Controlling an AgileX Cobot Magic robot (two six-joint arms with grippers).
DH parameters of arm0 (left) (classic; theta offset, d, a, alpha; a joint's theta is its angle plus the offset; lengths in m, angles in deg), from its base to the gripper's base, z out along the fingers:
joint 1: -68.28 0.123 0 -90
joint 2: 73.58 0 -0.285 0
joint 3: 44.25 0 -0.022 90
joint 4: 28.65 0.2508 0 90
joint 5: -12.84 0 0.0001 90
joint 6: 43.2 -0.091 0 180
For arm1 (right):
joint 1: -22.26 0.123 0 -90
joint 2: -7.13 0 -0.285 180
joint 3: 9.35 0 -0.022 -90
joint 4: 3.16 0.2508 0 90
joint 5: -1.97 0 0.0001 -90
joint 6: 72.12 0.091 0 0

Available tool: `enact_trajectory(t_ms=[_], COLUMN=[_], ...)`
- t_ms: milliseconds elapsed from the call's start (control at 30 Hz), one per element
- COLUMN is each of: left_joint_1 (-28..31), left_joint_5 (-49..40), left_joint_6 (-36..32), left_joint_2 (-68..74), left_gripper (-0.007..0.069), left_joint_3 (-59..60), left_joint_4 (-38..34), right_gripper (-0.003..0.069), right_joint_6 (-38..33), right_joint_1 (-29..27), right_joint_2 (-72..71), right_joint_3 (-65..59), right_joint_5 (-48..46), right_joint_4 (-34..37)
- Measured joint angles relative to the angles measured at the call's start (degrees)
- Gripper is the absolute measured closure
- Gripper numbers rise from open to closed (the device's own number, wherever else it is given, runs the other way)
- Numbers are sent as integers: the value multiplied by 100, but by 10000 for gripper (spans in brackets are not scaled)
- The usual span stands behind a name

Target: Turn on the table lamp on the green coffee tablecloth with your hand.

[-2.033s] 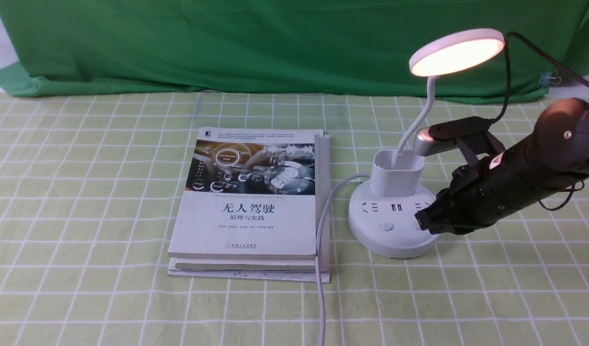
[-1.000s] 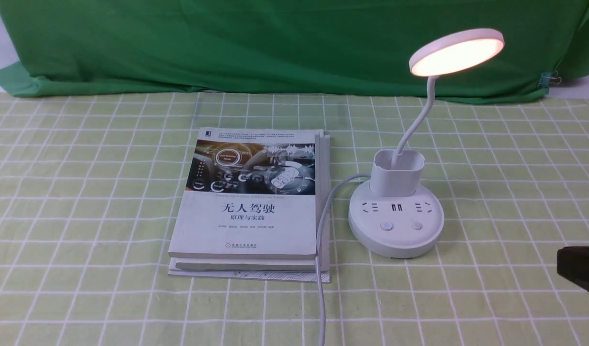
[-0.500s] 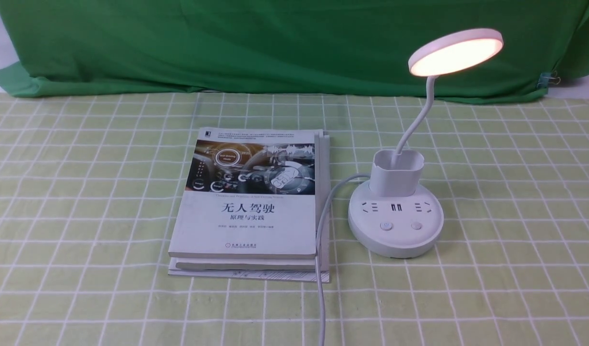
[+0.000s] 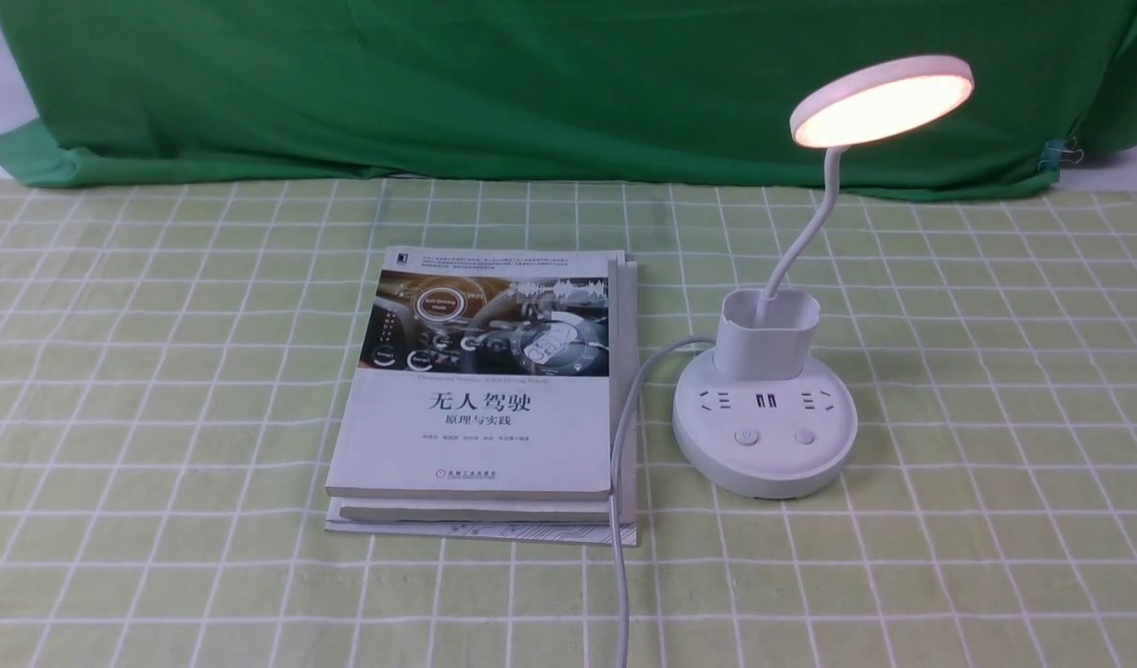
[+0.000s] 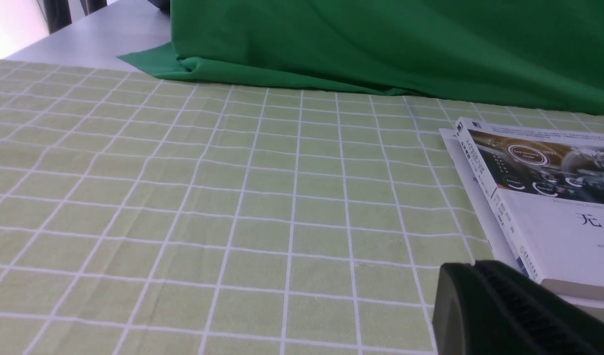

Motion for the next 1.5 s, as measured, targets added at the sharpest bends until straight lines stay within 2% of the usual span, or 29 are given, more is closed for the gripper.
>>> enact_trajectory(t_ms=[567,1500], left_joint_1=[0,0], left_joint_5=[0,0], left_joint_6=[0,0], left_joint_2=[0,0], left_gripper=[622,622], left_joint_3=[0,0], left_joint_4=[0,0], right_gripper=[617,536], right_joint_6=[80,80], right_joint_1=[0,0], right_joint_2=[0,0], right_joint_3=[0,0], right_joint_5=[24,24], right_joint_4=[0,0])
